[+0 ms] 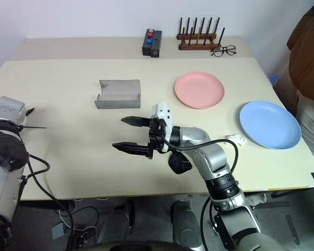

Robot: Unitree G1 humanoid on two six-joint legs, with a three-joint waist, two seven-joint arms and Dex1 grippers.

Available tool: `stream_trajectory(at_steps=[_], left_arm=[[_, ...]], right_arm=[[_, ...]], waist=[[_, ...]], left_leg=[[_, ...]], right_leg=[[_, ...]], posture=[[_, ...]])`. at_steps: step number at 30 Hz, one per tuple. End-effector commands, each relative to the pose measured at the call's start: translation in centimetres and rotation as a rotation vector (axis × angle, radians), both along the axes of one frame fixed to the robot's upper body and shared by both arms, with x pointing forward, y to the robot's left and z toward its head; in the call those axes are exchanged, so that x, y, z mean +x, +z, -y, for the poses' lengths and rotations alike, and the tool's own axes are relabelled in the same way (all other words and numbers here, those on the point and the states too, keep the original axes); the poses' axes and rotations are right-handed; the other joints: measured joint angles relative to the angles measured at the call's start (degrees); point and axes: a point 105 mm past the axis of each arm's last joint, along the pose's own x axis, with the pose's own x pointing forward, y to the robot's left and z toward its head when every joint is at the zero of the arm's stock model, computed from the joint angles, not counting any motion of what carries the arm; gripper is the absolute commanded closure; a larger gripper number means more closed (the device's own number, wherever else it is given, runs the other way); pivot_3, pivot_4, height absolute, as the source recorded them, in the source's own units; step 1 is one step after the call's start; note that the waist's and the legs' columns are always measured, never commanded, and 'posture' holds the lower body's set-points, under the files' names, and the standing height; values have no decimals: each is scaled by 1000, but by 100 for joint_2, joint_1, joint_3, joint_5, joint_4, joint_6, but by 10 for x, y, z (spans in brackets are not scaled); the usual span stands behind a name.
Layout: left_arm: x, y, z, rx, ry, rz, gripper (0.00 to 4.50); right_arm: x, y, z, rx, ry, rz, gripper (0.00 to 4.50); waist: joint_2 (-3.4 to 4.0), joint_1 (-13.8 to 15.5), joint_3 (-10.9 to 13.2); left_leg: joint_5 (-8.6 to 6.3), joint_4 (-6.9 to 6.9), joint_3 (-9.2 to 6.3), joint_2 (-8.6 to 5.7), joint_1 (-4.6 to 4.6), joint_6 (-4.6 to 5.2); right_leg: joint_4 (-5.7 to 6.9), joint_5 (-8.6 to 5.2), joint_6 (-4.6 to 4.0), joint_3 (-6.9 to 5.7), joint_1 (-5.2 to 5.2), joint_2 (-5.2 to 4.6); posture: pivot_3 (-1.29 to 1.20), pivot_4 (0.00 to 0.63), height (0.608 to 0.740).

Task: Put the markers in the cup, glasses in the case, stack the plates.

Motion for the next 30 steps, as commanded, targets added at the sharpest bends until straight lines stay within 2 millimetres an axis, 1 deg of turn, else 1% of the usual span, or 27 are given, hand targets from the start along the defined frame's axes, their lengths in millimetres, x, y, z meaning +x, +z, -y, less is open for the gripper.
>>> stream_trajectory(at_steps=[1, 3, 4, 5, 6, 8, 9, 10, 11, 12, 14, 16, 17, 18, 20, 21, 22, 24, 25, 26, 28, 30], left_arm=[[-6, 4, -10, 5, 47, 32, 27], [-2, 8, -9, 25, 34, 63, 27], [9, 16, -7, 65, -15, 122, 265], [23, 29, -2, 139, -99, 168, 559], [32, 38, 2, 192, -161, 198, 899], [57, 66, 18, 347, -330, 262, 1825], [67, 79, 27, 416, -408, 303, 1825], [80, 95, 41, 513, -519, 333, 1825], [92, 110, 59, 611, -640, 387, 1825], [100, 122, 75, 691, -737, 432, 1825], [109, 133, 102, 799, -902, 501, 1825], [111, 135, 130, 897, -1077, 550, 1825], [110, 135, 141, 934, -1139, 563, 1825], [105, 130, 156, 992, -1243, 564, 1825], [84, 117, 188, 1104, -1430, 581, 1825], [71, 111, 202, 1123, -1504, 608, 1825], [60, 107, 209, 1127, -1545, 631, 1825], [36, 96, 221, 1096, -1619, 660, 1825], [23, 89, 225, 1107, -1657, 650, 1825], [9, 79, 225, 1096, -1691, 628, 1825], [-8, 67, 226, 1072, -1727, 591, 1825], [-28, 50, 221, 1038, -1747, 539, 1825]], right_arm=[[-2, 10, -2, 23, 12, 44, 0], [-1, 10, -2, 22, 11, 45, 0], [-1, 10, -2, 21, 11, 45, 0], [-1, 10, -2, 21, 11, 46, 0], [-1, 9, -2, 21, 11, 46, 0], [-2, 9, -3, 20, 11, 46, 0], [-2, 8, -3, 21, 11, 46, 0], [-2, 8, -4, 21, 9, 49, 0], [-1, 9, -4, 22, 3, 53, 0], [0, 9, -4, 23, -3, 57, 0], [1, 8, -4, 22, -14, 62, 0], [3, 7, -2, 20, -30, 65, 0], [3, 7, -1, 19, -35, 67, 0], [5, 7, 0, 19, -46, 69, 0], [9, 8, 3, 18, -70, 73, 0], [11, 8, 4, 17, -81, 77, 0], [13, 9, 5, 16, -91, 80, 0], [17, 11, 10, 12, -115, 89, 0], [20, 11, 13, 4, -127, 95, 0], [24, 11, 16, -6, -142, 103, 0], [28, 12, 21, -20, -159, 111, 0], [34, 11, 27, -39, -174, 117, 0]], waist=[[0, 7, 0], [0, 7, 0], [0, 7, 0], [0, 8, 0], [0, 26, 0], [-4, 68, 2], [-7, 96, 1], [-7, 124, 1], [-7, 145, 1], [-6, 147, 2], [-6, 146, 2], [-4, 129, 2], [-2, 113, 3], [0, 79, 3], [5, -8, 5], [5, -44, 5], [8, -57, 7], [6, -78, 8], [7, -76, 9], [6, -95, 8], [8, -93, 8], [8, -86, 8]], left_leg=[[0, 0, 0, 0, 0, 0], [0, 0, 0, 0, 0, 0], [0, 0, 0, 0, 0, 0], [0, 0, 0, 0, 0, 0], [0, 0, 0, 0, -1, -1], [2, 1, 0, -1, -4, -4], [4, 3, 0, -1, -8, -7], [5, 4, 0, -1, -9, -9], [5, 4, 0, -1, -9, -9], [5, 3, 1, -1, -10, -9], [5, 0, 2, -1, -11, -9], [5, -4, 2, -1, -10, -9], [5, -9, 4, 0, -9, -9], [5, -10, 5, 0, -7, -9], [5, -17, 6, 1, -6, -8], [4, -18, 7, 2, -6, -7], [4, -21, 10, 2, -8, -6], [4, -21, 8, 4, -12, -4], [4, -19, 9, 5, -13, -4], [4, -18, 8, 5, -12, -4], [3, -15, 11, 4, -8, -3], [3, -8, 11, 5, -7, -3]], right_leg=[[0, 0, 0, 0, 0, 0], [0, 0, 0, 0, 0, 0], [0, 0, 0, 0, 0, 0], [0, 0, 0, 0, 0, 0], [0, 0, 0, -1, 0, 0], [-2, 0, -1, -2, 1, 0], [-3, 0, -1, -3, 0, 0], [-5, 0, -1, -4, 0, 0], [-8, 1, -1, -3, 0, 0], [-12, 1, -1, -4, 1, 0], [-14, 1, -2, -3, 0, 0], [-17, 0, -2, -2, 0, 0], [-21, 1, -2, 0, 0, 0], [-18, 1, -2, 2, 0, 0], [-17, 1, -3, 5, -2, 0], [-12, 1, -3, 9, -4, 0], [-11, 1, -3, 13, -12, 0], [3, 0, -4, 14, -21, 2], [6, 0, -5, 15, -26, 3], [11, 0, -5, 16, -26, 3], [8, -3, -9, 20, -21, 2], [6, -16, -31, 19, -20, 2]], posture=[[0, 150, 740], [0, 150, 740], [0, 150, 740], [0, 150, 740], [0, 150, 740], [0, 150, 740], [0, 150, 740], [0, 150, 740], [0, 150, 740], [0, 150, 740], [0, 150, 740], [0, 150, 740], [0, 150, 740], [0, 150, 740], [0, 150, 740], [0, 150, 740], [0, 150, 740], [0, 150, 740], [0, 150, 740], [0, 150, 740], [0, 150, 740], [0, 150, 740]])
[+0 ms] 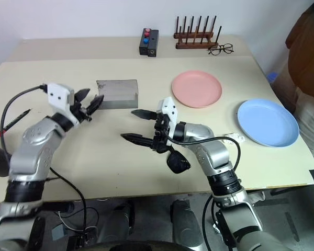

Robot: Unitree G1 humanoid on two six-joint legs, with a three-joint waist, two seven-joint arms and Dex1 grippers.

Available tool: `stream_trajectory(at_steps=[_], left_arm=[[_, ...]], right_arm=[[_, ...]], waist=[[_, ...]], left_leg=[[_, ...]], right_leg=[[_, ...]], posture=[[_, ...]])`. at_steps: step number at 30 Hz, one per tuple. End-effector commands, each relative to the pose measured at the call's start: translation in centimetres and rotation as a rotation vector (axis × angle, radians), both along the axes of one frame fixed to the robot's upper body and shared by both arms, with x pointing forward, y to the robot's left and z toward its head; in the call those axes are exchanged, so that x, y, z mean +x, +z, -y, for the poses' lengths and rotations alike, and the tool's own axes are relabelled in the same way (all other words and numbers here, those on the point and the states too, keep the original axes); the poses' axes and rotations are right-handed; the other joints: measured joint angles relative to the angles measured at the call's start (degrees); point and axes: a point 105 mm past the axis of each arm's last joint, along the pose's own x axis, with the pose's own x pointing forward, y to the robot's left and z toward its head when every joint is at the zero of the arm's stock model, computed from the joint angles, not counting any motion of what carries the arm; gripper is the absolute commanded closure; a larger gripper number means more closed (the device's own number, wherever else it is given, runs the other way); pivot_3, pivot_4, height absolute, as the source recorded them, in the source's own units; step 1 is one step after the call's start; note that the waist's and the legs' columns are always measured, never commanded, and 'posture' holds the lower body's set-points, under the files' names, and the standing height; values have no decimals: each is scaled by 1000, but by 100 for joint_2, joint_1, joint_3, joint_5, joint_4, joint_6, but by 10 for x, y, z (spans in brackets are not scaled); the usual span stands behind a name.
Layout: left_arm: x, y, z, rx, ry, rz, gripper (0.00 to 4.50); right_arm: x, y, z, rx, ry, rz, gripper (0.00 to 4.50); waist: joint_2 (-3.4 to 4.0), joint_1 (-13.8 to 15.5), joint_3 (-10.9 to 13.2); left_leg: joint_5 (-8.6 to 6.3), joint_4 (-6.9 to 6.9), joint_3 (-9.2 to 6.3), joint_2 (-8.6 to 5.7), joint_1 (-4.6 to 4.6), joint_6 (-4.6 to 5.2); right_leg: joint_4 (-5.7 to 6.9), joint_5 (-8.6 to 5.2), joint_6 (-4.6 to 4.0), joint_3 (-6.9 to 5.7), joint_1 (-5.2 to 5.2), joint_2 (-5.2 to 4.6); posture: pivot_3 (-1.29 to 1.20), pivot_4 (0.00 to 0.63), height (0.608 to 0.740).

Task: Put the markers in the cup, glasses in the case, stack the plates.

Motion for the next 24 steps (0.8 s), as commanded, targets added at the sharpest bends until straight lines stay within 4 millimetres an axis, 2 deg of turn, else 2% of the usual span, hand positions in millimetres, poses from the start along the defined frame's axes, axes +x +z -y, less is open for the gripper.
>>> stream_trajectory(at_steps=[1, 4, 9, 13, 18, 19, 20, 22, 23, 24], left_arm=[[-34, -8, -6, 26, 4, -22, 1825], [-59, -29, -14, 54, 34, -85, 1825], [-80, -47, -23, 89, 80, -142, 1825], [-85, -49, -21, 67, 87, -145, 1825], [-79, -44, -20, 71, 62, -147, 1825], [-77, -37, -22, 62, 51, -146, 1593], [-75, -22, -21, 37, 20, -135, 1175], [-72, 6, -24, 54, -29, -119, 681], [-70, 15, -29, 86, -29, -137, 233], [-69, 19, -33, 110, -26, -167, 48]], right_arm=[[8, 12, 10, -6, -25, 63, 0], [14, 14, 20, -28, -43, 71, 0], [16, 12, 32, -55, -55, 73, 0], [14, 8, 34, -63, -58, 68, 0], [12, 6, 33, -59, -65, 62, 0], [11, 6, 33, -58, -69, 61, 0], [10, 7, 33, -57, -75, 60, 0], [11, 8, 33, -54, -88, 59, 0], [11, 8, 34, -53, -95, 58, 0], [11, 8, 34, -52, -101, 57, 0]], waist=[[0, -5, 0], [0, -8, 0], [-1, 81, 0], [0, 85, 0], [0, 85, 0], [0, 86, 0], [0, 82, 0], [-9, 89, 4], [-9, 86, 5], [-9, 79, 4]], left_leg=[[0, 1, 3, 0, 0, 0], [-1, 2, 4, 0, 1, 2], [-4, 7, 6, -1, 1, 5], [-6, 8, 12, -2, -1, 8], [-8, 8, 14, -2, -2, 10], [-8, 8, 13, -2, -2, 11], [-8, 8, 13, -2, -2, 11], [-9, 8, 16, -2, -1, 13], [-8, 9, 4, 2, -6, 13], [-8, 10, 4, 2, -6, 13]], right_leg=[[-4, -3, -4, 3, 1, -1], [-11, -15, -26, 5, 3, -2], [-12, -20, -36, 5, 1, -5], [-25, -20, -38, 6, 2, -11], [-27, -20, -38, 5, 2, -11], [-26, -20, -38, 5, 2, -11], [-26, -20, -38, 5, 2, -11], [-26, -20, -38, 6, 2, -11], [-7, -21, -39, 2, -11, -1], [-4, -21, -40, 2, -12, 0]], posture=[[0, 150, 740], [0, 150, 740], [0, 150, 740], [0, 150, 740], [0, 150, 740], [0, 150, 740], [0, 150, 740], [0, 150, 740], [0, 150, 740], [0, 150, 740]])
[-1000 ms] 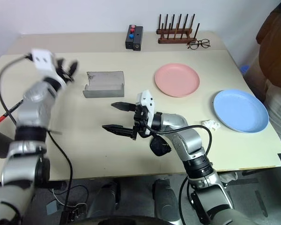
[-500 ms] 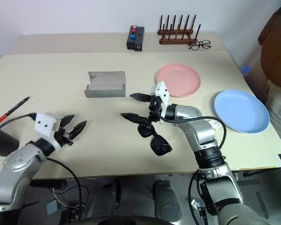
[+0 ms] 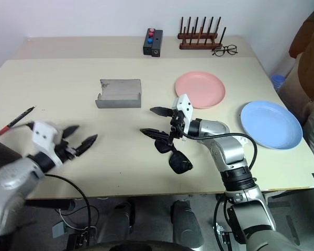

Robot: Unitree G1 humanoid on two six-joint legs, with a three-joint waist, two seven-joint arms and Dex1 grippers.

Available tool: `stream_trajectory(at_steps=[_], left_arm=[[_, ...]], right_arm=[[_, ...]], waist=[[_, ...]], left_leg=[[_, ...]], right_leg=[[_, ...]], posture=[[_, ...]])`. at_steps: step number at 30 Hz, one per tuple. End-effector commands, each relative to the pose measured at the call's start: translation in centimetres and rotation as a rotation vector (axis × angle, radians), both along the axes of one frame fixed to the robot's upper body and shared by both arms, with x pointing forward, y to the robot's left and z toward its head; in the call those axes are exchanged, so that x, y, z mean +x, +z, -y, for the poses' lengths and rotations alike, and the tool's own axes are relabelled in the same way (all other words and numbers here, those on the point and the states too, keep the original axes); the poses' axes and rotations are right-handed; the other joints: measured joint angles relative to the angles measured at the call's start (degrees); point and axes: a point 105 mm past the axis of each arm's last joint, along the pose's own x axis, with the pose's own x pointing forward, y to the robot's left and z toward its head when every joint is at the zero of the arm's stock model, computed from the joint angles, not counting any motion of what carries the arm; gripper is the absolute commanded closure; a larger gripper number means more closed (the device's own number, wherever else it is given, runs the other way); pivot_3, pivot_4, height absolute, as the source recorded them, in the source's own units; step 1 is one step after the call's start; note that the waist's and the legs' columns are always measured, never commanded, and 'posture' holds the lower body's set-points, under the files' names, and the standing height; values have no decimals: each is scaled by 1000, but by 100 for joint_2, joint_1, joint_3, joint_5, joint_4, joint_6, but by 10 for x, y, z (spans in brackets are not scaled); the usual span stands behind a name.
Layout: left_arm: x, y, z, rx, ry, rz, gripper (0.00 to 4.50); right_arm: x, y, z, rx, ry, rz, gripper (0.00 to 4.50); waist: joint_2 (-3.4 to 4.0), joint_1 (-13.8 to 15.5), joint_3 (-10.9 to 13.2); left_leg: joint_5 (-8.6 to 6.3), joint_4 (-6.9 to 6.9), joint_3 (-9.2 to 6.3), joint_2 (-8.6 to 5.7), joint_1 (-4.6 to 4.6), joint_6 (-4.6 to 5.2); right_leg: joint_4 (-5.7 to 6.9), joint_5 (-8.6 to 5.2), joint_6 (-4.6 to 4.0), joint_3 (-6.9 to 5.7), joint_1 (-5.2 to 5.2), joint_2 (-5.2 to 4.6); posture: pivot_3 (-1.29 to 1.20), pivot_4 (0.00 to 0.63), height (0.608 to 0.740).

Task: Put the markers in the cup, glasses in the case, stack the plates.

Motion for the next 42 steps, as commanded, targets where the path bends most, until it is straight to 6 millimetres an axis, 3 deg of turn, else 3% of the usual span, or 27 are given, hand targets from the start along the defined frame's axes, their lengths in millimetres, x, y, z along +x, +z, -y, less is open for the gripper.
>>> stream_trajectory(at_steps=[1, 8, 12, 15, 17, 19, 24, 33, 42], left_arm=[[-4, 42, -10, 82, -36, 0, 48], [-38, 109, -23, 44, -153, 100, 48], [-70, 137, -67, -9, -21, 167, 48], [-91, 142, -106, -63, 138, 193, 48], [-102, 136, -129, -73, 238, 174, 48], [-117, 115, -162, -57, 389, 116, 48], [-140, 83, -205, 11, 597, 87, 48], [-167, 61, -243, -57, 794, 158, 48], [-155, 42, -277, -44, 951, 74, 48]], right_arm=[[-3, 14, 0, 31, -13, 46, 0], [-6, 13, 2, 39, -34, 43, 0], [-7, 10, 2, 41, -35, 33, 0], [-6, 8, -1, 45, -25, 23, 0], [-7, 7, -3, 47, -13, 17, 0], [-6, 6, -7, 50, 6, 13, 0], [-7, 5, -15, 57, 43, 7, 0], [-15, -1, -20, 62, 69, -9, 0], [-19, -3, -22, 63, 73, -16, 0]], waist=[[0, -11, 0], [2, -108, 4], [6, -179, 6], [6, -172, 6], [5, -167, 5], [7, -168, 6], [-4, -146, 0], [-29, -155, -16], [-45, -148, -26]], left_leg=[[0, 0, 1, 0, 1, 0], [-12, -12, 19, -1, -4, 19], [-12, -11, 21, 0, 3, 19], [-13, -12, 20, 1, 4, 20], [-14, -11, 21, 0, 3, 19], [-14, -11, 23, -1, 4, 18], [-16, -13, 26, 0, 4, 16], [-33, -27, 51, 0, -3, 17], [-30, -33, 49, 7, 4, 20]], right_leg=[[0, 0, 0, 1, 0, 0], [-10, -9, 6, 11, -8, -6], [-5, -10, 3, 14, -8, -6], [-2, -13, -2, 13, -13, -5], [-4, -14, -4, 13, -14, -8], [-11, -14, -6, 13, -12, -12], [-27, -11, -14, 9, -28, -19], [-107, 16, -53, 3, -12, -36], [-93, 15, -52, 2, -18, -28]], posture=[[0, 150, 740], [0, 150, 740], [0, 150, 740], [0, 150, 740], [0, 150, 740], [0, 150, 740], [0, 150, 740], [0, 150, 740], [0, 150, 740]])
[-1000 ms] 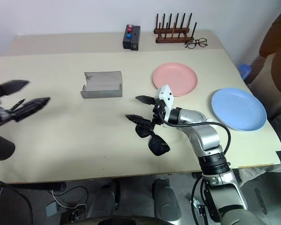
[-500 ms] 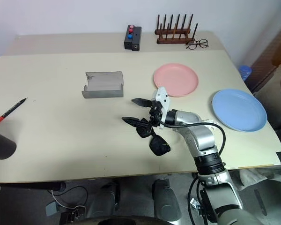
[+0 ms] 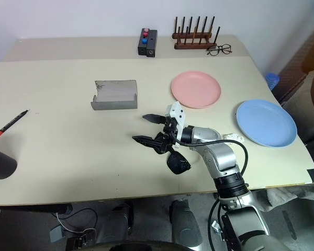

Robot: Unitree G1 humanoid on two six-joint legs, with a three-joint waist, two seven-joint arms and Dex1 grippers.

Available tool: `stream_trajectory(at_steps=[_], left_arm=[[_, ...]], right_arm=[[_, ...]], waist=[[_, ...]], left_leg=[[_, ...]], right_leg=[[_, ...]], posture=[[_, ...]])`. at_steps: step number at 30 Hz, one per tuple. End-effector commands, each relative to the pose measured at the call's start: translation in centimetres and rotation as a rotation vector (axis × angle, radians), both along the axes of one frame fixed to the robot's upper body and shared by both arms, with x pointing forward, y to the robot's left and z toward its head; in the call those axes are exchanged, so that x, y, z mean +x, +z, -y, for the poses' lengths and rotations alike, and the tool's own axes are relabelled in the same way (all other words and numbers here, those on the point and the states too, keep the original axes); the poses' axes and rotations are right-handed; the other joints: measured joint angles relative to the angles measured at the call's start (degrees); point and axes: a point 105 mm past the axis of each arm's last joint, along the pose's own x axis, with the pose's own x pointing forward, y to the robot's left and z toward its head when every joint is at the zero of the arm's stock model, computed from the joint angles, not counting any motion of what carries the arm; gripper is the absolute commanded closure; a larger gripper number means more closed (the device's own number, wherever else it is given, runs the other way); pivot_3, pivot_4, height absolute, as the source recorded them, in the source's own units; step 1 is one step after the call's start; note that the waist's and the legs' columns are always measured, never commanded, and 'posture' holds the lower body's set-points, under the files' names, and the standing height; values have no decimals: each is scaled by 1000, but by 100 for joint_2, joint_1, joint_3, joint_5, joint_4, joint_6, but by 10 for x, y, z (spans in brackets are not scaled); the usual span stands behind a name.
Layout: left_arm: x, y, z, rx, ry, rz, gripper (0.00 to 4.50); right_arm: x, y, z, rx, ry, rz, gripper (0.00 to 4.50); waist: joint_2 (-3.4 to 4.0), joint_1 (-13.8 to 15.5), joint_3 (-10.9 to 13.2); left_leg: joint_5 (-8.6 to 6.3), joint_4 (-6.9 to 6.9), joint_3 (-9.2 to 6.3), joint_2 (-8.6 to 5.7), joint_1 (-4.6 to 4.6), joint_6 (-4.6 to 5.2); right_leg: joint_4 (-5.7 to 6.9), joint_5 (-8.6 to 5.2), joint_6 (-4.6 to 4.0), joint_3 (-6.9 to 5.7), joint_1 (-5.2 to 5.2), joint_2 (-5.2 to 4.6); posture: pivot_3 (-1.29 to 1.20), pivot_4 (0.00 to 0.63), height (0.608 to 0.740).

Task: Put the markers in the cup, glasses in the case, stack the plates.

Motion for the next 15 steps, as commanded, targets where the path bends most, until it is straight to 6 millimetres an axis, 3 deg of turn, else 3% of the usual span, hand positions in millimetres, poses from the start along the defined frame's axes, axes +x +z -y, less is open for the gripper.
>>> stream_trajectory(at_steps=[1, 6, 15], left_arm=[[11, 5, -10, 39, 52, -30, 48], [29, -13, -17, 20, 77, -112, 48], [55, -40, -15, 35, -29, -208, 48]], right_arm=[[-6, 13, -4, 27, 23, 52, 0], [-7, 13, -5, 31, 23, 54, 0], [-8, 14, -6, 32, 20, 51, 0]], waist=[[-5, 1, -3], [-9, -11, -5], [-14, 1, -9]], left_leg=[[-2, 0, 1, -1, 0, -4], [4, -2, 1, -1, -1, 6], [9, -27, 5, 12, 0, 6]], right_leg=[[-1, 0, 0, 0, 1, -2], [-1, 1, 1, 0, 4, -1], [8, 1, 3, -1, 7, 14]], posture=[[0, 150, 740], [0, 150, 740], [0, 150, 740]])
